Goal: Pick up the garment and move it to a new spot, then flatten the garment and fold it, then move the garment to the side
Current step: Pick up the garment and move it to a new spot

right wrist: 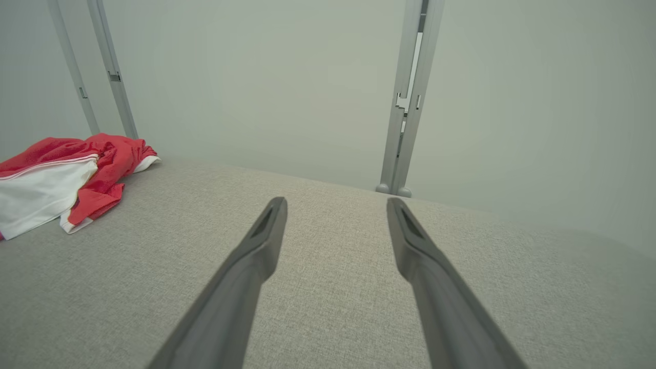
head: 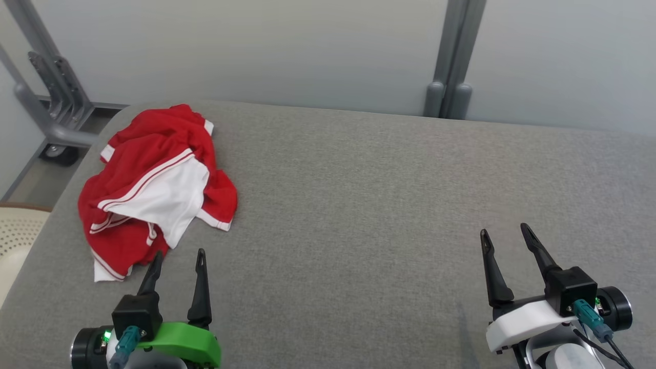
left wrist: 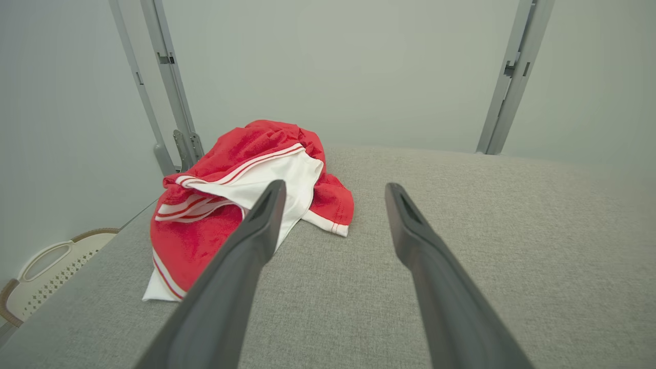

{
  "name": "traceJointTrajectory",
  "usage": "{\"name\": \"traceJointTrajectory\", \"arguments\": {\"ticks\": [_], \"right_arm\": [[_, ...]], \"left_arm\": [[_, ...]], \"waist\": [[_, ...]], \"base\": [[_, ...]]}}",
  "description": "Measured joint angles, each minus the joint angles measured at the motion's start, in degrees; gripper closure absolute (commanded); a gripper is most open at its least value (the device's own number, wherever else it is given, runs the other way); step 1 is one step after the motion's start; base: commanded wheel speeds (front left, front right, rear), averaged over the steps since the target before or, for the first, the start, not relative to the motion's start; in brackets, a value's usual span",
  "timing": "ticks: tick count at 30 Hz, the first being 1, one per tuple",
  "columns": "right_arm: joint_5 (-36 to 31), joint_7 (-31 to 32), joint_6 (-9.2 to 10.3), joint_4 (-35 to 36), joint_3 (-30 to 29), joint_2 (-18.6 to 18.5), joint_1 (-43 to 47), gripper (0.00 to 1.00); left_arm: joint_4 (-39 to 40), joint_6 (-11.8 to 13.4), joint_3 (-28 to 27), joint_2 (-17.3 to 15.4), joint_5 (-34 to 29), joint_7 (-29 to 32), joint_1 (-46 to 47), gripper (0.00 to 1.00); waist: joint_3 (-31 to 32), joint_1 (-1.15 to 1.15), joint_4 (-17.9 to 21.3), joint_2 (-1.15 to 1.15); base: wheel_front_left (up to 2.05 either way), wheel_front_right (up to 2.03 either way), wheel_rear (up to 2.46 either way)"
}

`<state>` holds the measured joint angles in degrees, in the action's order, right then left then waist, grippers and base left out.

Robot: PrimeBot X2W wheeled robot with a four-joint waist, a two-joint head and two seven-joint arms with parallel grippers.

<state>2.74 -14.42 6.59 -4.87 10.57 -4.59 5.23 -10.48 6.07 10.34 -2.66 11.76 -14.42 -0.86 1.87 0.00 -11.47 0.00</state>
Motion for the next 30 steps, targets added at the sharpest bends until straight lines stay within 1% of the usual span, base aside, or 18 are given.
{"name": "traceJointTrajectory", "arguments": {"ticks": [4,14,17,19,23,30], "right_arm": [[0.00,0.00,-0.19,0.10,0.47,0.09,-0.02,0.00],[0.20,0.00,-0.16,0.60,0.10,0.23,-0.02,0.00],[0.15,0.00,-0.20,0.76,0.78,0.36,-0.09,0.00],[0.15,0.00,-0.62,0.75,1.26,0.56,-0.16,0.00],[-0.11,0.00,-1.01,0.68,1.94,0.58,-0.60,0.00],[-0.21,0.00,-1.01,0.74,1.55,0.31,-1.20,0.00]], "left_arm": [[0.24,0.00,-0.96,0.00,-0.11,0.00,-0.01,0.00],[0.53,0.00,-1.15,0.00,-0.11,0.00,0.02,0.00],[1.11,0.00,-2.32,0.02,-0.09,0.00,0.02,0.00],[1.43,0.01,-3.19,-0.02,-0.07,0.00,0.03,0.00],[2.02,0.01,-4.68,0.00,0.66,0.00,0.52,0.00],[2.97,-0.41,-5.01,-0.77,0.97,0.00,6.05,0.00]], "waist": [[-0.07,0.00,-3.00,0.00],[-0.52,0.00,-10.87,0.00],[-0.81,0.00,-12.92,0.00],[-1.09,0.00,-13.91,0.00],[-2.00,0.00,-14.50,0.00],[-3.25,0.00,-13.50,0.00]], "base": [[0.00,0.00,0.00],[0.00,0.00,0.00],[0.00,0.00,0.00],[0.00,0.00,0.00],[0.00,0.00,0.00],[0.00,0.00,0.00]]}}
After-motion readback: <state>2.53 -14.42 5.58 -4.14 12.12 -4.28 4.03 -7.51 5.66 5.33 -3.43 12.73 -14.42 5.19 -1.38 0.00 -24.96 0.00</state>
